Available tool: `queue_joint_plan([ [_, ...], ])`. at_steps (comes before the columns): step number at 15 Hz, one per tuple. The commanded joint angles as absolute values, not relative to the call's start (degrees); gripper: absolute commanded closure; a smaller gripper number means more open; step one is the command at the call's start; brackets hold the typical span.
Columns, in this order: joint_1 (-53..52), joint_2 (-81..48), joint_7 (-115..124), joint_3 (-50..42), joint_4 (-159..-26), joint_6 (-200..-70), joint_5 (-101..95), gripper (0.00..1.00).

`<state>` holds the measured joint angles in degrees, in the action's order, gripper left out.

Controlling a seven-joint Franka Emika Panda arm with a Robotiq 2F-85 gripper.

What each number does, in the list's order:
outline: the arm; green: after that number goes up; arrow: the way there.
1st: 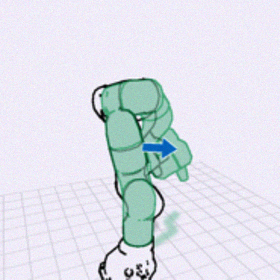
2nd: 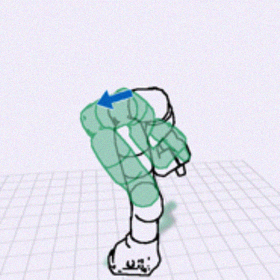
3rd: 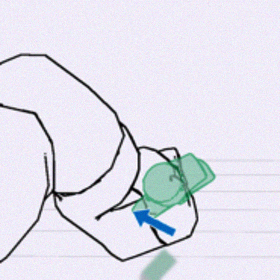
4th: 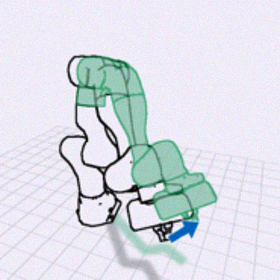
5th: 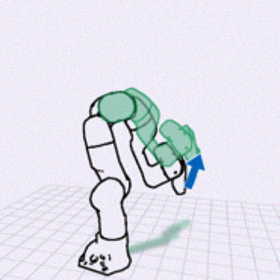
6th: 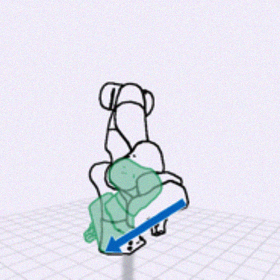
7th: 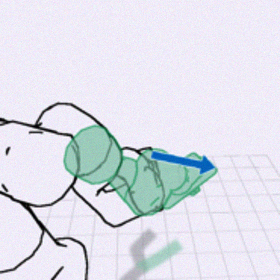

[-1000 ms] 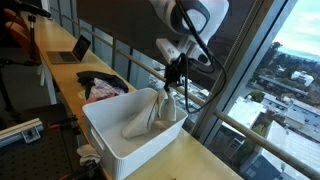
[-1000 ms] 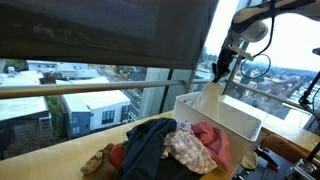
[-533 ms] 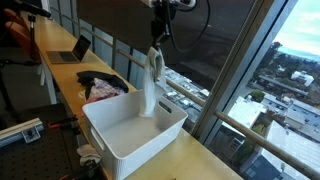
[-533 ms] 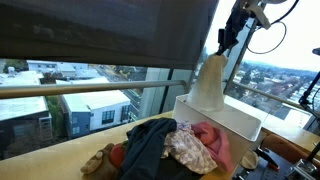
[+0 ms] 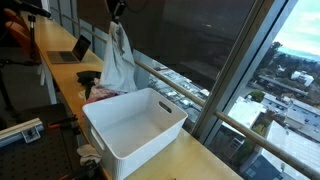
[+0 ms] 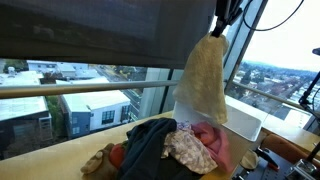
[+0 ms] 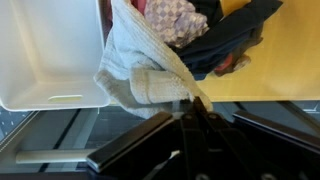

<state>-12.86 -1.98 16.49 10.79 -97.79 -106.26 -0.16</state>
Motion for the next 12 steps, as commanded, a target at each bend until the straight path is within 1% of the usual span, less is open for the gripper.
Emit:
queue_joint_plan([
  [1, -17.7, -2.9, 24.2, 15.7, -100.7, -107.9, -4.5, 0.99],
  [5, -20.9, -7.7, 28.4, 17.9, -101.3, -108.6, -7.5, 0.99],
  [12, -19.4, -15.3, 27.2, 13.1, -99.6, -109.3, -8.4, 0.99],
])
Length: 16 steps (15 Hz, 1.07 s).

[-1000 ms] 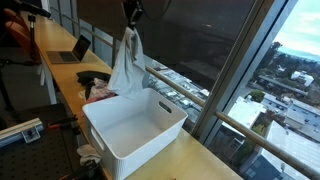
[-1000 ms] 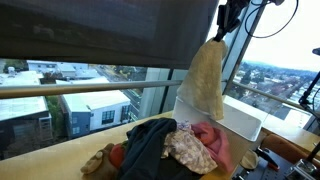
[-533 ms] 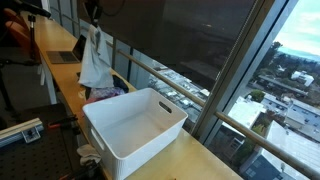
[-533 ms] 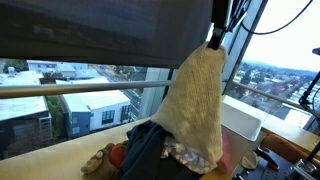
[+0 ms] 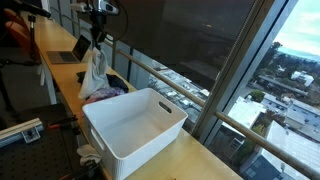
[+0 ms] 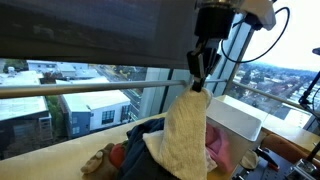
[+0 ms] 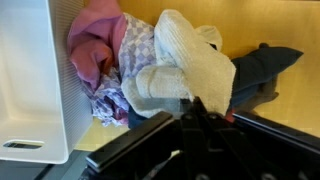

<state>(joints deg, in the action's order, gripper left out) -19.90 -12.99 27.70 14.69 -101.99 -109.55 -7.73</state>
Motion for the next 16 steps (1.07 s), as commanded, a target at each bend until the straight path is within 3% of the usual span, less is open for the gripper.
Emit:
queue_joint_plan([
  [1, -19.1, -15.8, 27.0, 12.5, -99.3, -109.0, -8.2, 0.71],
  [3, -18.4, -16.0, 26.3, 11.5, -99.3, -108.7, -7.4, 0.63],
  [11, -9.6, -7.9, 21.5, 5.9, -113.0, -113.7, -4.4, 0.05],
  [12, -8.4, -6.3, 21.3, 5.0, -116.1, -114.7, -4.8, 0.01],
  [16, -4.7, 2.0, 20.7, 2.3, -129.8, -120.0, -7.3, 0.0],
])
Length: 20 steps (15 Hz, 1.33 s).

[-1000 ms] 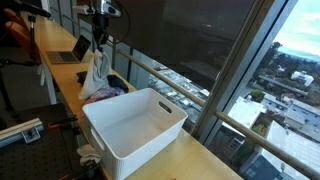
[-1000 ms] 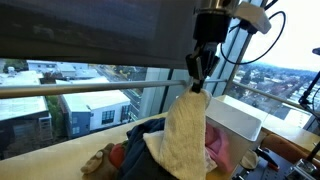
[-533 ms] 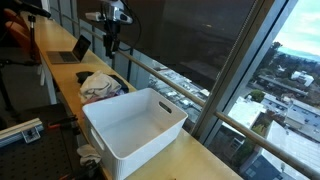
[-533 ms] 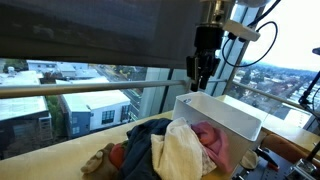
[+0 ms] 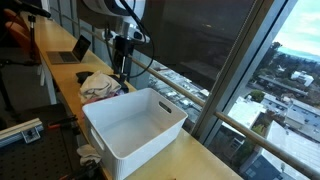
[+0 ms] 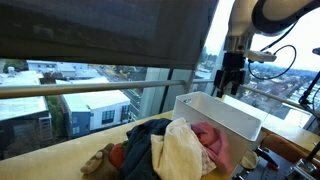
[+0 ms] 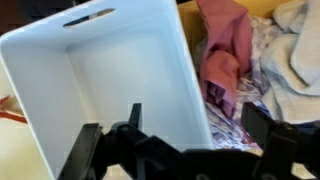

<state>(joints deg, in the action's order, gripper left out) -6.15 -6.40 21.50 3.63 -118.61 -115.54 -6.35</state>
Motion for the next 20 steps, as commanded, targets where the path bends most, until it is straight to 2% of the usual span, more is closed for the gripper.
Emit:
queue_joint_plan([
  [1, -4.1, 4.4, 20.7, 2.0, -133.2, -121.0, -7.7, 0.0],
  [6, -1.0, 18.7, 19.4, 1.6, -150.7, -126.8, -9.1, 0.0],
  [9, 1.4, 22.1, 18.7, 1.6, -156.3, -132.3, -9.5, 0.0],
  [16, 7.3, 12.7, 17.5, 0.9, -158.8, -149.8, -9.7, 0.0],
  [20, 9.2, 9.9, 16.9, 0.0, -159.1, -148.6, -10.3, 0.0],
])
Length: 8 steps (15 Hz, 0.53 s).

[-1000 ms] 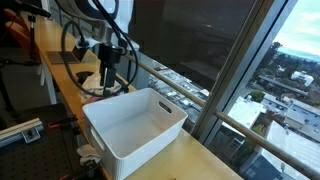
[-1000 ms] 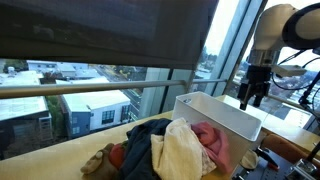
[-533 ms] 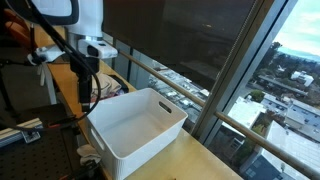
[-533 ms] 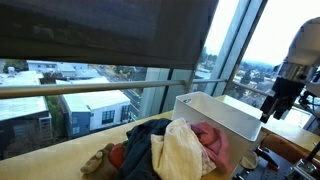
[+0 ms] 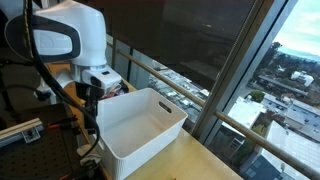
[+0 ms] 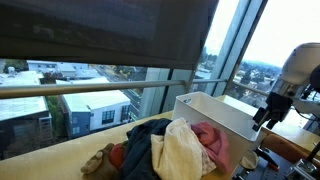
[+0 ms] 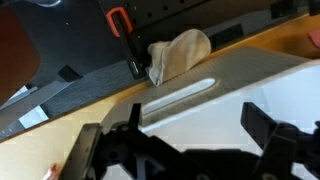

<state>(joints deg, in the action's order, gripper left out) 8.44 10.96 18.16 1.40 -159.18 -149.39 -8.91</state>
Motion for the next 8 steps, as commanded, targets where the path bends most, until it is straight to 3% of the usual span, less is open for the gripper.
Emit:
queue_joint_plan([
  [1, 9.2, 11.0, 16.8, -0.2, -159.1, -146.8, -10.4, 0.0],
  [8, 9.0, 13.8, 10.6, -2.7, -158.4, -142.1, -8.9, 0.0],
])
